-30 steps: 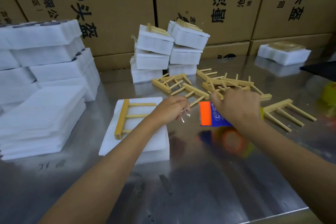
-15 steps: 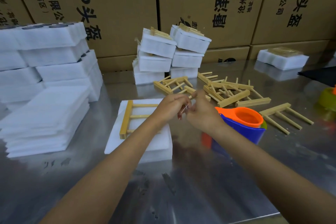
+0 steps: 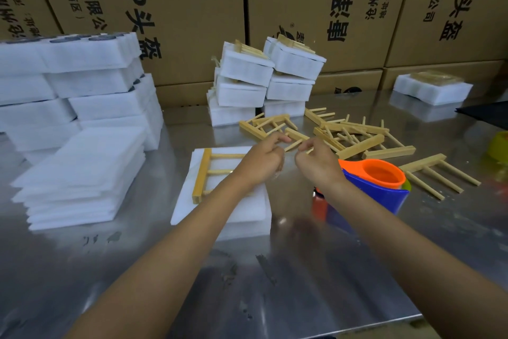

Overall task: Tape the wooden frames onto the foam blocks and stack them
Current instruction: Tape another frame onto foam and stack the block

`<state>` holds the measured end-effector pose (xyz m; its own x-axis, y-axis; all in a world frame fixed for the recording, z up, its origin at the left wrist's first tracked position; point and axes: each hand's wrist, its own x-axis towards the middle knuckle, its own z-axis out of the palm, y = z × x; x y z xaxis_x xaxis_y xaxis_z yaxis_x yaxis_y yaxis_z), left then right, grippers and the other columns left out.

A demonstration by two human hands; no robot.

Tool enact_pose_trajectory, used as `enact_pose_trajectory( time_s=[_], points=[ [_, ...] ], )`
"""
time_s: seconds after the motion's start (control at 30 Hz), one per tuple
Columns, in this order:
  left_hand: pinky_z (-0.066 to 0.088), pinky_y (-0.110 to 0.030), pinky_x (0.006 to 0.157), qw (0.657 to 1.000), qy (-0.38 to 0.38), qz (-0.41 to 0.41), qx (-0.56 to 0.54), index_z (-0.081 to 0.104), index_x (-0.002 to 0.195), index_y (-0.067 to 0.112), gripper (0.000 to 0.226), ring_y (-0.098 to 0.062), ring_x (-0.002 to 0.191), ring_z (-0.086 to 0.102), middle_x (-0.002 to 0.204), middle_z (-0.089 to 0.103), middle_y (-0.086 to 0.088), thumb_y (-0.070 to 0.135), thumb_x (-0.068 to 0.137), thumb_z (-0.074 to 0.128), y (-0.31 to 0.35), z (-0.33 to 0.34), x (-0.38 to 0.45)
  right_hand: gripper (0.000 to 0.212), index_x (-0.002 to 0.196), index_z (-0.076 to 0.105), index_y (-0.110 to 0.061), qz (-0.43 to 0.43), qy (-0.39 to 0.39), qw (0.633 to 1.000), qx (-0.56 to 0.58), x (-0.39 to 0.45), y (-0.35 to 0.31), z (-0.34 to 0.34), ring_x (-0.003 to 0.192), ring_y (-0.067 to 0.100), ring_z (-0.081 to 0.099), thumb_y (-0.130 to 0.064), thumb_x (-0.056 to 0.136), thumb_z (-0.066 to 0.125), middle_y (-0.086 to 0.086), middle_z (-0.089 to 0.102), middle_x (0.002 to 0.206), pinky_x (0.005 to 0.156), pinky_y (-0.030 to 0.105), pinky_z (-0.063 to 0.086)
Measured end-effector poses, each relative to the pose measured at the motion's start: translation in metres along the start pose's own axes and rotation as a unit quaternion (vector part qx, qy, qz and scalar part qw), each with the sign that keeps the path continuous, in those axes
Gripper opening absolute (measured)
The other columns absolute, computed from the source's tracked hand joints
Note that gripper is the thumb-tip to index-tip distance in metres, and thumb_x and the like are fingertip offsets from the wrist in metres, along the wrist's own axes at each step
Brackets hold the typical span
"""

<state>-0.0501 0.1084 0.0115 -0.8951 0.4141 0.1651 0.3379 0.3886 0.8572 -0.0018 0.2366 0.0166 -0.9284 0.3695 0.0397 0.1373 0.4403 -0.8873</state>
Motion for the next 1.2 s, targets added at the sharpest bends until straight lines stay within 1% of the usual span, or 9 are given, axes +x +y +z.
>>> enact_pose_trajectory(
  time_s=[0.07, 0.17, 0.37, 0.53, 0.7, 0.9, 0.97, 1.07, 1.2],
  points=[
    [0.043, -0.032, 0.075, 0.998, 0.002, -0.016, -0.054, 0.056, 0.117, 0.020, 0.034, -0.018, 0.066, 0.052, 0.062, 0.055, 0.002, 0.003, 0.096, 0.036, 0.002, -0.004, 0.002, 0.015, 0.096, 0.060, -0.017, 0.011, -0.034, 0.999, 0.010, -0.001, -0.006, -0.002, 0.082, 0.020, 0.053, -0.019, 0.084, 0.052, -0.001, 0.057, 0.085, 0.064, 0.030, 0.038],
    [0.044, -0.033, 0.078, 0.997, -0.002, -0.019, -0.070, 0.056, 0.120, 0.016, 0.035, -0.017, 0.064, 0.054, 0.071, 0.055, 0.004, 0.000, 0.095, 0.037, 0.004, -0.004, 0.004, 0.015, 0.081, 0.066, -0.014, 0.063, -0.110, 0.990, 0.063, -0.004, -0.016, -0.006, 0.080, 0.019, 0.056, -0.023, 0.070, 0.062, -0.001, 0.061, 0.086, 0.067, 0.030, 0.043],
    [0.042, -0.029, 0.078, 0.996, -0.005, -0.027, -0.081, 0.056, 0.116, 0.021, 0.031, -0.017, 0.066, 0.051, 0.064, 0.052, -0.002, 0.005, 0.099, 0.036, -0.001, -0.004, 0.004, 0.021, 0.107, 0.067, -0.006, 0.058, -0.089, 0.990, 0.089, 0.002, -0.007, -0.010, 0.082, 0.020, 0.067, -0.021, 0.094, 0.061, 0.010, 0.071, 0.098, 0.065, 0.027, 0.048],
    [0.047, -0.028, 0.074, 0.994, -0.007, -0.036, -0.107, 0.059, 0.113, 0.020, 0.032, -0.016, 0.064, 0.051, 0.057, 0.053, 0.002, 0.002, 0.097, 0.037, -0.002, -0.005, 0.007, 0.024, 0.113, 0.061, -0.011, 0.077, -0.110, 0.982, 0.136, -0.001, -0.002, -0.012, 0.095, 0.021, 0.072, -0.013, 0.089, 0.064, 0.008, 0.072, 0.105, 0.082, 0.034, 0.056],
    [0.047, -0.035, 0.081, 0.994, -0.011, -0.043, -0.102, 0.060, 0.109, 0.025, 0.031, -0.013, 0.060, 0.054, 0.055, 0.055, 0.003, 0.005, 0.097, 0.039, -0.003, -0.006, 0.007, 0.029, 0.110, 0.060, -0.015, 0.057, -0.081, 0.976, 0.192, -0.002, -0.005, -0.010, 0.080, 0.017, 0.067, -0.003, 0.084, 0.068, 0.005, 0.070, 0.091, 0.071, 0.029, 0.054],
    [0.046, -0.030, 0.073, 0.996, 0.019, -0.051, -0.068, 0.057, 0.115, 0.022, 0.025, -0.015, 0.067, 0.057, 0.063, 0.059, 0.001, 0.013, 0.099, 0.040, -0.002, -0.003, 0.005, 0.019, 0.094, 0.056, -0.016, 0.050, -0.052, 0.989, 0.128, 0.000, -0.005, -0.007, 0.065, 0.019, 0.059, 0.000, 0.086, 0.060, 0.008, 0.061, 0.082, 0.062, 0.031, 0.054],
    [0.046, -0.033, 0.080, 0.998, 0.000, -0.054, -0.032, 0.054, 0.121, 0.026, 0.029, -0.018, 0.085, 0.060, 0.079, 0.068, -0.001, 0.014, 0.098, 0.041, 0.001, -0.004, 0.004, 0.016, 0.092, 0.051, -0.017, 0.014, -0.032, 0.996, 0.080, 0.000, -0.003, -0.003, 0.064, 0.021, 0.060, -0.002, 0.087, 0.055, 0.005, 0.057, 0.074, 0.063, 0.034, 0.054],
    [0.042, -0.022, 0.077, 0.999, -0.012, -0.028, 0.029, 0.050, 0.133, 0.029, 0.039, -0.015, 0.107, 0.056, 0.120, 0.063, 0.003, 0.012, 0.098, 0.044, 0.002, -0.013, 0.003, 0.012, 0.084, 0.051, -0.018, -0.047, -0.011, 0.999, 0.008, 0.001, 0.003, 0.002, 0.074, 0.031, 0.064, -0.007, 0.088, 0.053, 0.005, 0.059, 0.073, 0.073, 0.042, 0.054],
    [0.039, -0.010, 0.056, 0.991, 0.120, 0.041, 0.052, 0.057, 0.119, 0.032, 0.037, 0.004, 0.078, 0.056, 0.112, 0.057, 0.016, 0.006, 0.095, 0.046, 0.000, -0.045, -0.011, 0.025, 0.069, 0.054, -0.024, -0.092, -0.020, 0.988, -0.122, 0.002, 0.014, 0.010, 0.075, 0.020, 0.056, -0.012, 0.091, 0.050, -0.004, 0.057, 0.070, 0.060, 0.026, 0.035]
  ],
)
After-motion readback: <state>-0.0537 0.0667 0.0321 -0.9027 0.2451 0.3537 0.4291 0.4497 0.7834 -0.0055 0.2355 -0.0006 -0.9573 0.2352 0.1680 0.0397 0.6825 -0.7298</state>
